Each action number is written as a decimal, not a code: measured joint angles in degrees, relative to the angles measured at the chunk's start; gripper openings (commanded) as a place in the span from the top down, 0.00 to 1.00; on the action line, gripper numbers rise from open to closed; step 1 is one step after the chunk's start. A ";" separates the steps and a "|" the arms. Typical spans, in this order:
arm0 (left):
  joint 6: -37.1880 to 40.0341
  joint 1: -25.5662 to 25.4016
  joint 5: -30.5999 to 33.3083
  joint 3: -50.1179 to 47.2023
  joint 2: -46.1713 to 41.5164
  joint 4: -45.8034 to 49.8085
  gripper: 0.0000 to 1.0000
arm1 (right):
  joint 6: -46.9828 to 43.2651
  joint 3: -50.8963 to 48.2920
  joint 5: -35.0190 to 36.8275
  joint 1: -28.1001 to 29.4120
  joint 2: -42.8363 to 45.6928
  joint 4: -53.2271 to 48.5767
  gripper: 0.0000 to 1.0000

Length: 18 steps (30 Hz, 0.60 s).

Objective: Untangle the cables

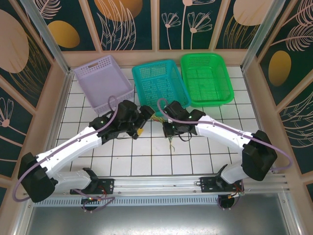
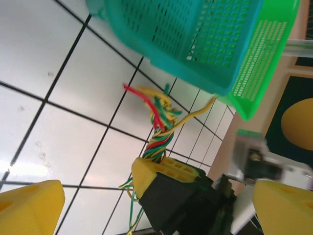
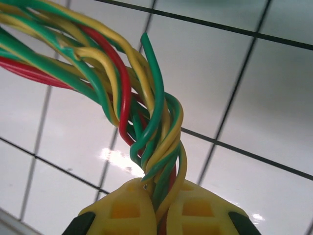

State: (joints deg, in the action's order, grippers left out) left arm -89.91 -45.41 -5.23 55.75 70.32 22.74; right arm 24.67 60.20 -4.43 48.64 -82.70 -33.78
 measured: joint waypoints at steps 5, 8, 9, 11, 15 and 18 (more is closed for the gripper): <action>-1.46 -0.02 -0.11 2.08 3.78 -0.57 0.07 | 2.78 2.29 -0.85 2.08 0.00 -0.02 1.00; -1.16 -0.02 0.66 2.78 5.35 -0.59 0.20 | 3.87 3.76 -1.88 2.64 0.00 0.22 1.00; -1.07 -0.04 1.05 2.75 5.64 -0.57 0.25 | 4.26 4.11 -2.23 2.84 0.00 0.35 1.00; -0.96 -0.02 1.88 2.71 5.92 -0.72 0.34 | 4.72 4.37 -3.17 3.23 0.00 0.68 1.00; 0.50 0.07 4.66 2.69 6.23 -0.96 0.57 | 5.90 4.35 -6.08 3.87 0.26 1.03 1.00; 2.56 0.28 6.71 2.69 6.23 -1.33 0.78 | 6.49 3.78 -9.01 3.85 1.42 1.95 1.00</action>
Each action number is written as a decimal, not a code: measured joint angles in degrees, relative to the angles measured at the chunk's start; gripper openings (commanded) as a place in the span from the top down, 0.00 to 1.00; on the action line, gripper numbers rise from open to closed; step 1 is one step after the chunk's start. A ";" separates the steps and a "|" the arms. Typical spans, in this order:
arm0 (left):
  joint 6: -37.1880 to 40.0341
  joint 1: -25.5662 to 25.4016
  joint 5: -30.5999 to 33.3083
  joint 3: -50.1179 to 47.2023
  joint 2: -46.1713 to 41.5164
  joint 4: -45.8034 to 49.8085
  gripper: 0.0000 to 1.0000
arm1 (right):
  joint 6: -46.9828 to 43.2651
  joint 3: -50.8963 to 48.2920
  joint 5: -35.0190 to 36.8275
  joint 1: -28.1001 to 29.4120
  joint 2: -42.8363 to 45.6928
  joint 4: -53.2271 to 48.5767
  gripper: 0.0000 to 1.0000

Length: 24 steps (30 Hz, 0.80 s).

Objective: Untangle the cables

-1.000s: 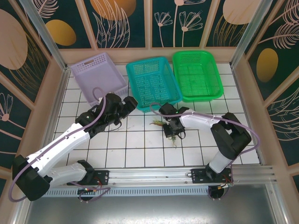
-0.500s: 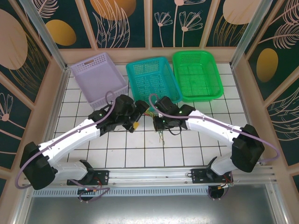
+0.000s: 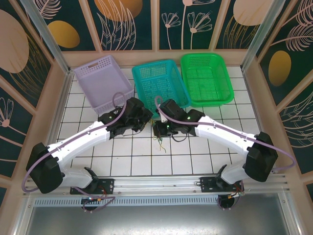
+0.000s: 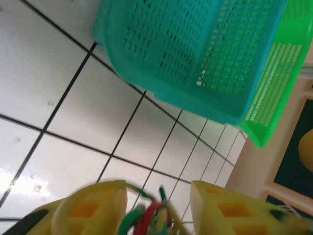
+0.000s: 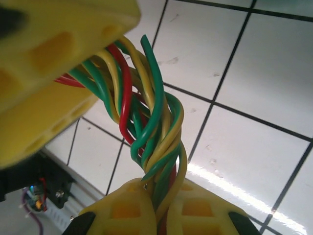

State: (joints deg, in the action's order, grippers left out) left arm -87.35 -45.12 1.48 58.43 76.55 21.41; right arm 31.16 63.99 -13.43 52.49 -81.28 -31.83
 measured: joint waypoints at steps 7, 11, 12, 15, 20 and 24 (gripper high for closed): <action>7.08 0.96 0.26 0.02 -0.13 -1.18 1.00 | 5.77 -6.01 -12.11 -3.65 3.48 9.40 1.00; 12.79 1.27 -0.04 -0.22 -1.33 -3.23 1.00 | 12.17 -12.22 -22.64 -8.28 6.38 19.39 1.00; 14.32 1.27 -0.24 -0.50 -1.95 -4.33 1.00 | 14.56 -14.14 -25.68 -9.79 7.41 22.67 1.00; 18.82 1.27 -1.60 -2.27 -4.59 -8.98 1.00 | 23.30 -19.91 -34.23 -13.73 10.25 34.27 1.00; 22.25 1.42 -3.63 -4.50 -6.75 -12.76 1.00 | 26.32 -20.11 -39.78 -15.23 10.60 36.17 0.92; 21.75 2.71 -1.16 -2.71 -5.38 -10.56 1.00 | 13.51 -8.20 -31.98 -14.58 8.41 16.33 0.41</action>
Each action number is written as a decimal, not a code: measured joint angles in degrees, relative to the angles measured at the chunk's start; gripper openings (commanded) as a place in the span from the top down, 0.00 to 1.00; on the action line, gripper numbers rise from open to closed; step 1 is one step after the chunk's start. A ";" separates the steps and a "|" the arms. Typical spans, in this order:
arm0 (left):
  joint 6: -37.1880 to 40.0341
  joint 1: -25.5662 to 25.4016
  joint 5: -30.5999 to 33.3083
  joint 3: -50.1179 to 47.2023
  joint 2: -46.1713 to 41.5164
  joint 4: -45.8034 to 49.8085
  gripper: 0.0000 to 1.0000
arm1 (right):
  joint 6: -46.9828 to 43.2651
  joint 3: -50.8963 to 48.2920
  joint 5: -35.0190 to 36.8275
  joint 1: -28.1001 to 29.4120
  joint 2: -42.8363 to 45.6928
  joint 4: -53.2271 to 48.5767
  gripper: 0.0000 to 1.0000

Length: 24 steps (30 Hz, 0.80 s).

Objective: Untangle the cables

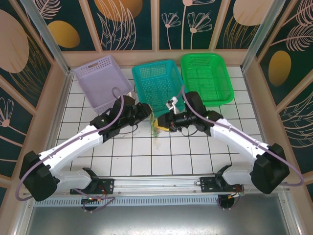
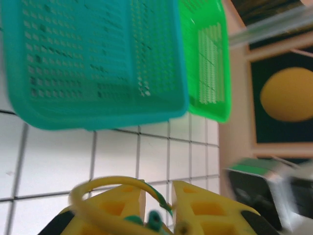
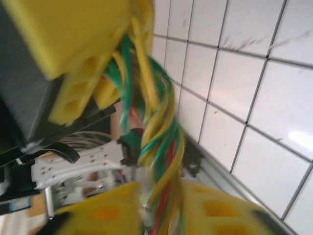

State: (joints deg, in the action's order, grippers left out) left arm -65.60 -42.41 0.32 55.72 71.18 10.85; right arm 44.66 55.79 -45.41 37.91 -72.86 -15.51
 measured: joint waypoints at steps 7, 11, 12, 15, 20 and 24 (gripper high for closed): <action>-5.33 2.32 4.11 7.69 6.80 12.33 1.00 | -15.08 11.06 31.47 8.41 6.78 -13.09 0.24; -6.54 2.23 4.28 13.16 10.49 17.88 1.00 | -22.62 13.22 50.25 20.41 7.54 -13.92 0.15; -6.69 2.23 4.28 13.99 10.86 18.58 1.00 | -24.00 13.49 53.37 22.51 6.93 -13.92 0.14; -6.97 2.23 4.26 16.65 11.67 20.87 1.00 | -27.96 14.12 61.94 27.47 3.21 -13.79 0.12; -7.17 2.23 3.65 20.35 13.46 22.75 1.00 | -31.15 11.58 69.51 31.10 -2.25 -11.96 0.10; -7.45 2.23 2.54 21.18 13.97 23.71 1.00 | -31.54 11.28 73.16 31.06 -5.53 -10.58 0.13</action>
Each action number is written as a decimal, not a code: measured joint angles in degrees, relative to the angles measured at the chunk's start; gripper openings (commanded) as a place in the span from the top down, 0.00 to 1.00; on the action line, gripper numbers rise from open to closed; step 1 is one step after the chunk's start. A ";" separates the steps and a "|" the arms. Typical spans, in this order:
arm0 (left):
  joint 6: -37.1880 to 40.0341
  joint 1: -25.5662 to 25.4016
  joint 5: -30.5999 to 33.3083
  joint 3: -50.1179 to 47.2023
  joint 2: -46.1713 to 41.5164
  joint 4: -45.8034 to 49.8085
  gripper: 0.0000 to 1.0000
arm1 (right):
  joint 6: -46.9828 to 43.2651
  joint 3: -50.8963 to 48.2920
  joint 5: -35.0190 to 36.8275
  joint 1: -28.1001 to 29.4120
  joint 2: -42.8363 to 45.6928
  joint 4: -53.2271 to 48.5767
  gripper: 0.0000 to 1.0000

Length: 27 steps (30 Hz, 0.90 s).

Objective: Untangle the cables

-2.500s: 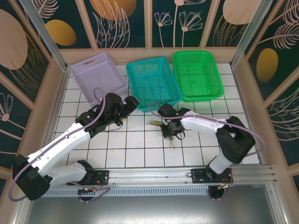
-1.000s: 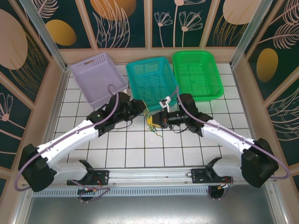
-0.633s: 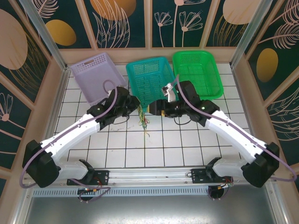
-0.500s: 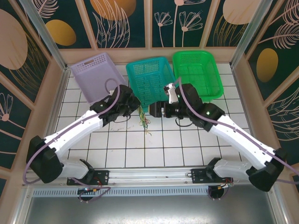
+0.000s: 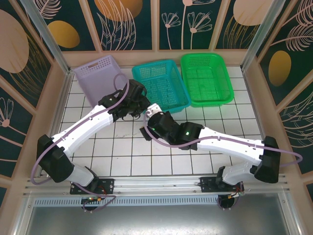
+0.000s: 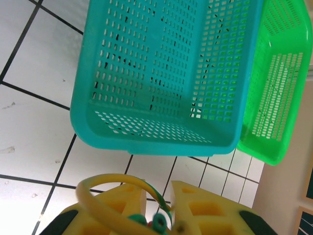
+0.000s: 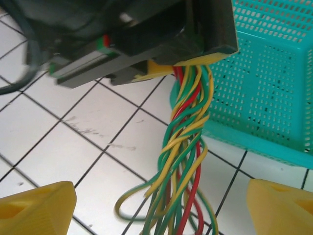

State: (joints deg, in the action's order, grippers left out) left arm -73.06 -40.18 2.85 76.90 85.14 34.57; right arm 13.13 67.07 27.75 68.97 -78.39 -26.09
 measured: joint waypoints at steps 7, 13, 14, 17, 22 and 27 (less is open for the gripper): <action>-0.33 0.09 -0.87 1.44 0.00 0.35 1.00 | 1.20 -0.35 4.68 -1.73 -5.81 0.59 0.50; -0.74 0.33 -1.22 2.51 0.00 0.26 1.00 | 2.05 -1.38 5.31 -3.43 -6.67 1.27 1.00; -0.72 0.48 -1.16 2.56 0.00 0.07 1.00 | 1.95 -1.38 4.13 -3.93 -6.32 1.49 1.00; 0.02 0.59 -1.11 3.06 -0.13 0.20 1.00 | 2.64 -1.75 -5.20 -6.97 -3.39 1.66 1.00; 5.42 1.33 -4.70 3.48 -1.66 -5.09 1.00 | 10.67 -9.84 -38.82 -21.70 6.93 11.78 1.00; 15.47 2.80 -12.74 -0.55 -5.05 -13.90 1.00 | 31.65 -21.75 -68.35 -31.39 10.86 35.41 1.00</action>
State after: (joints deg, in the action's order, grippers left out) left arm -57.58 -37.39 -9.89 76.36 80.09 20.67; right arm 44.77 45.32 -40.60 37.58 -67.53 9.32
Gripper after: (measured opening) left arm 0.171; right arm 0.132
